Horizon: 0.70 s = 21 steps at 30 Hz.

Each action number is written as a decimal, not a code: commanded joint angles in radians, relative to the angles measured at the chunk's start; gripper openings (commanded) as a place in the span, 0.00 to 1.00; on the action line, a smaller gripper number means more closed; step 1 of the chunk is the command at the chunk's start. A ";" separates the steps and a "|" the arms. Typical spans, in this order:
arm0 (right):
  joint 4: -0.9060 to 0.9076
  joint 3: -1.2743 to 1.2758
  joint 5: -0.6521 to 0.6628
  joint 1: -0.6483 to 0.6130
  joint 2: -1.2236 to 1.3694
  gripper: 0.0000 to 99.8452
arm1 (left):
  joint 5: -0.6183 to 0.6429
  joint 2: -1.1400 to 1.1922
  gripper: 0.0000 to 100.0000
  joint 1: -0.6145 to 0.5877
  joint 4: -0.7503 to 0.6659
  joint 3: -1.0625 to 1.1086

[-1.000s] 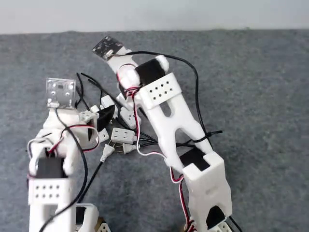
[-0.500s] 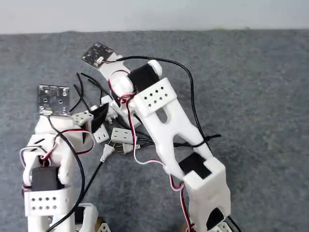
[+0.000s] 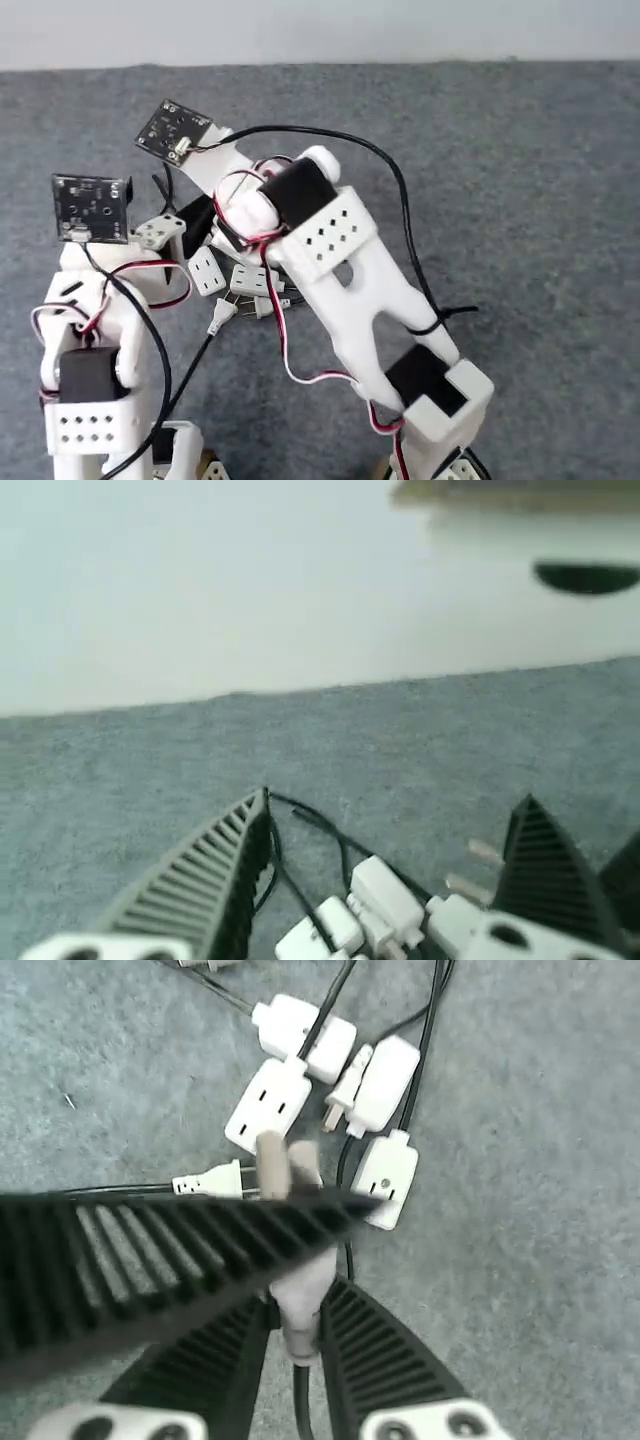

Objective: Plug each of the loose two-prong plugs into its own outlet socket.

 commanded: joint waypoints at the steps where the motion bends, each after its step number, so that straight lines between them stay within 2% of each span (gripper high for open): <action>1: 0.041 -0.008 0.017 -0.002 -0.088 0.01 | 0.011 -0.011 0.36 0.035 -0.034 -0.084; 8: 0.038 0.081 0.018 -0.004 -0.156 0.01 | 0.011 -0.012 0.36 0.035 -0.057 -0.033; 21: 0.038 0.083 0.014 -0.001 -0.197 0.01 | 0.012 -0.014 0.36 0.035 -0.057 0.104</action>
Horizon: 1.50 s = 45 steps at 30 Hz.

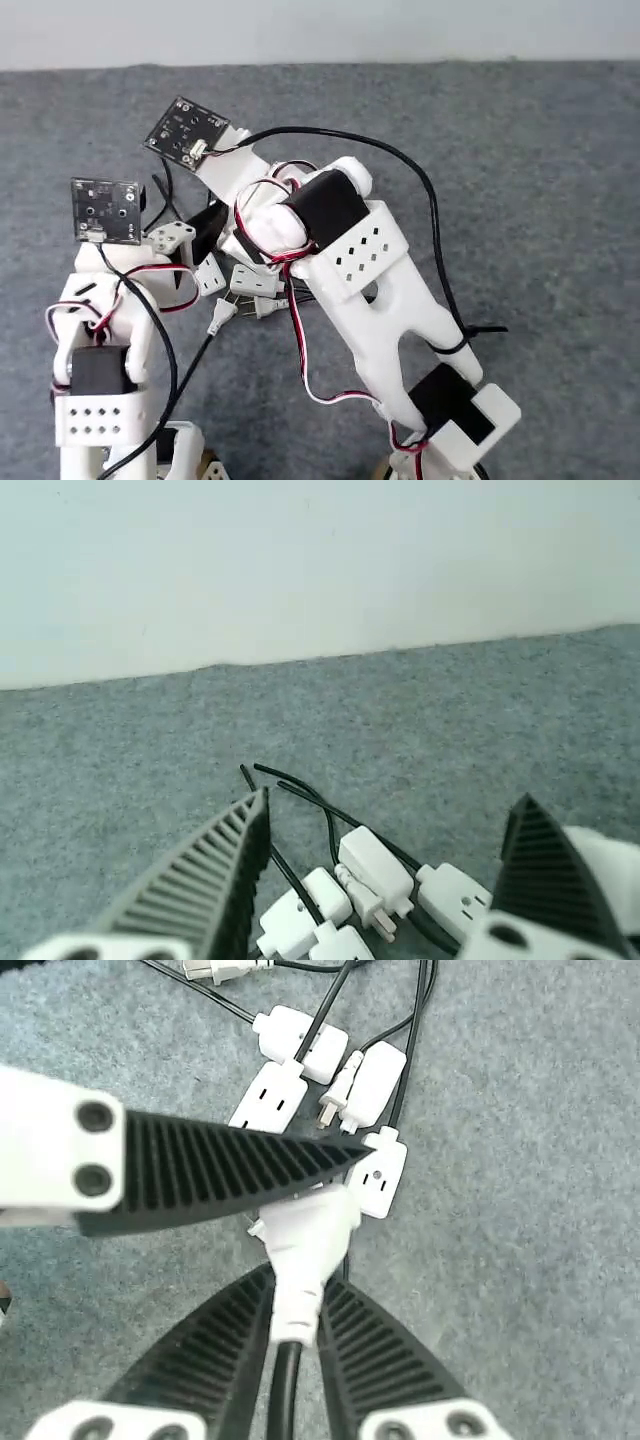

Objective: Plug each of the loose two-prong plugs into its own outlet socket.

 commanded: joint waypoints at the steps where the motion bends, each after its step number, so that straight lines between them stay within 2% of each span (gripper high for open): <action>1: 0.038 -0.009 0.012 -0.005 -0.056 0.01 | 0.008 -0.012 0.36 0.009 -0.018 0.024; 10: 0.038 -0.008 0.011 -0.004 -0.047 0.01 | 0.006 -0.012 0.36 0.031 -0.023 0.087; 15: 0.025 0.051 0.015 0.048 -0.045 0.01 | 0.003 -0.012 0.36 0.003 -0.068 0.110; 22: -0.225 0.411 0.014 0.173 -0.047 0.01 | 0.006 -0.011 0.36 -0.098 -0.104 0.124; 28: -0.441 0.681 0.006 0.176 -0.047 0.01 | 0.003 -0.011 0.36 -0.103 -0.160 0.185; 33: -0.535 0.798 -0.038 0.179 -0.045 0.02 | 0.002 -0.011 0.36 -0.103 -0.186 0.202; 35: -0.552 0.821 -0.040 0.179 -0.045 0.06 | 0.002 -0.009 0.36 -0.103 -0.186 0.202; 41: -0.605 0.855 -0.064 0.173 -0.045 0.29 | 0.000 -0.005 0.36 -0.103 -0.186 0.203; 45: -0.680 0.858 -0.250 0.174 -0.045 0.28 | 0.000 -0.005 0.36 -0.103 -0.186 0.203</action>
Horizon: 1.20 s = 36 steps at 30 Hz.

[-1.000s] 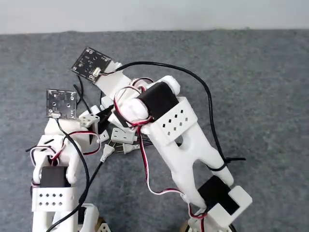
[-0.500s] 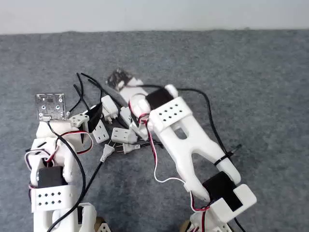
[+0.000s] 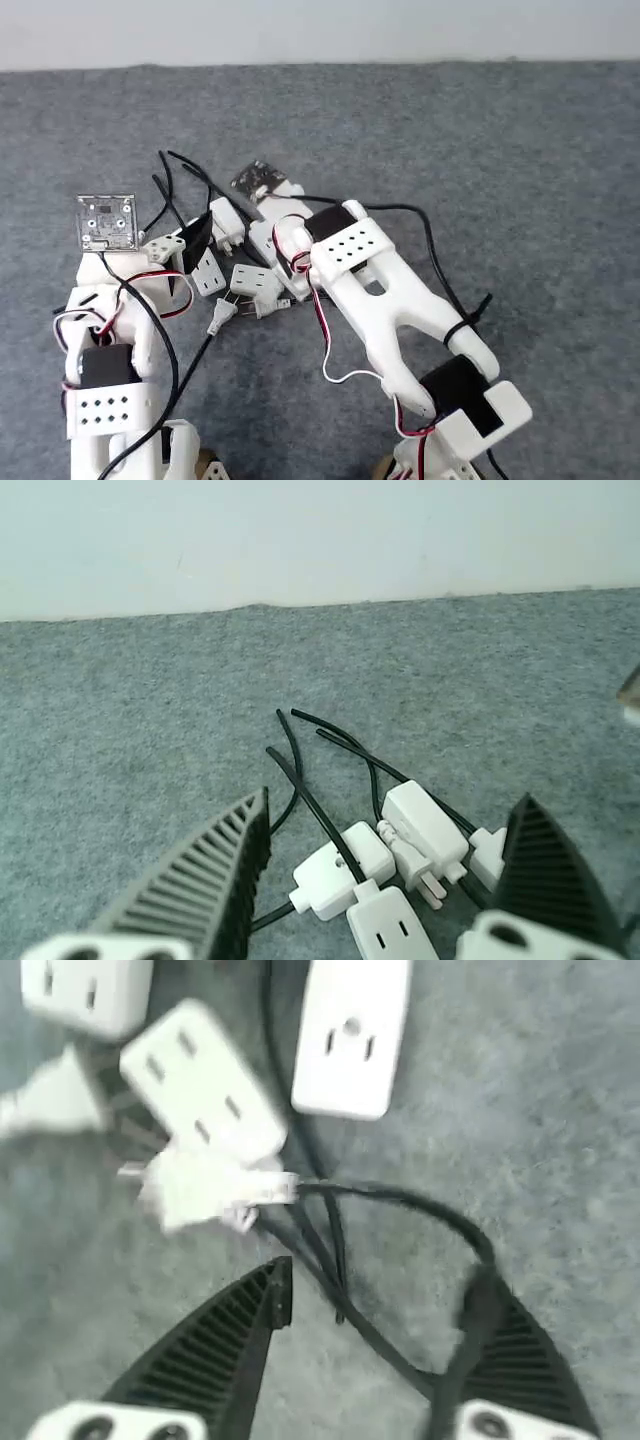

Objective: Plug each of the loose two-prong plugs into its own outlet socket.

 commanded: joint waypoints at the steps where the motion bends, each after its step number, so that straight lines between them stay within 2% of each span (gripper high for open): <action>1: -0.068 -0.006 -0.184 0.007 -0.044 0.27 | 0.003 -0.005 0.36 -0.003 -0.032 -0.007; 5: -0.137 -0.005 -0.387 0.005 -0.044 0.23 | 0.003 -0.005 0.36 -0.003 -0.032 -0.007; 8: -0.186 0.008 -0.448 -0.007 -0.022 0.23 | 0.003 -0.006 0.36 -0.015 -0.032 -0.007; 12: -0.211 0.006 -0.534 -0.096 0.071 0.23 | 0.008 -0.003 0.36 -0.074 -0.077 -0.007; 18: -0.159 0.006 -0.543 -0.236 0.143 0.23 | 0.009 -0.003 0.36 -0.095 -0.083 -0.007; 24: -0.104 -0.012 -0.572 -0.246 0.145 0.23 | 0.009 -0.003 0.36 -0.095 -0.083 -0.007; 32: -0.041 -0.035 -0.868 -0.202 0.153 0.23 | 0.009 -0.003 0.36 -0.097 -0.083 -0.007; 36: -0.004 -0.031 -1.092 -0.228 0.153 0.23 | 0.009 -0.003 0.36 -0.097 -0.083 -0.007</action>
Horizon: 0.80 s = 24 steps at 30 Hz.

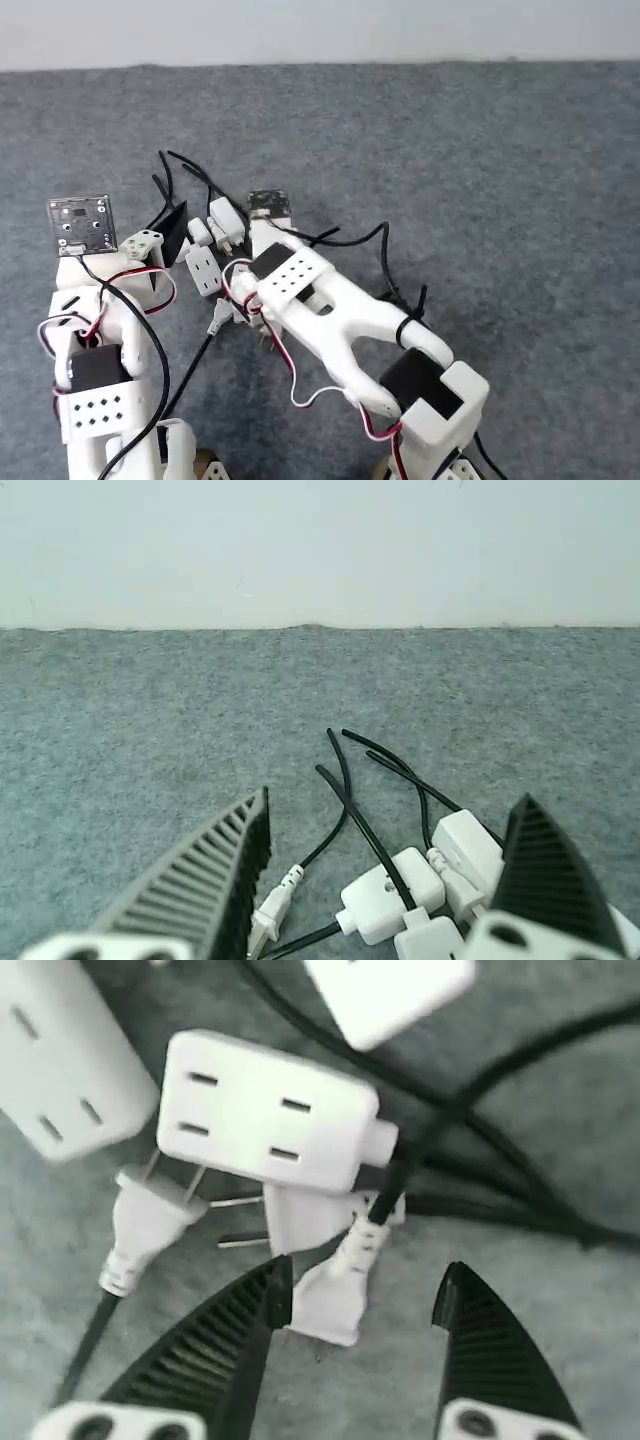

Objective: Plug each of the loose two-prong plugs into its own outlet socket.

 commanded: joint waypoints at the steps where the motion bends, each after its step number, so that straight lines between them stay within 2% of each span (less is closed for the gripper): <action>1: 0.061 -0.046 -0.192 -0.008 -0.004 0.23 | 0.009 -0.003 0.36 -0.006 -0.029 -0.007; 14: 0.065 -0.052 -0.219 -0.018 0.024 0.23 | 0.009 -0.003 0.36 -0.006 -0.029 -0.007; 19: -0.018 -0.054 -0.216 -0.016 0.091 0.23 | 0.009 -0.003 0.36 -0.006 -0.029 -0.007; 24: -0.084 -0.054 -0.137 -0.016 0.124 0.23 | 0.009 -0.003 0.36 -0.006 -0.029 -0.007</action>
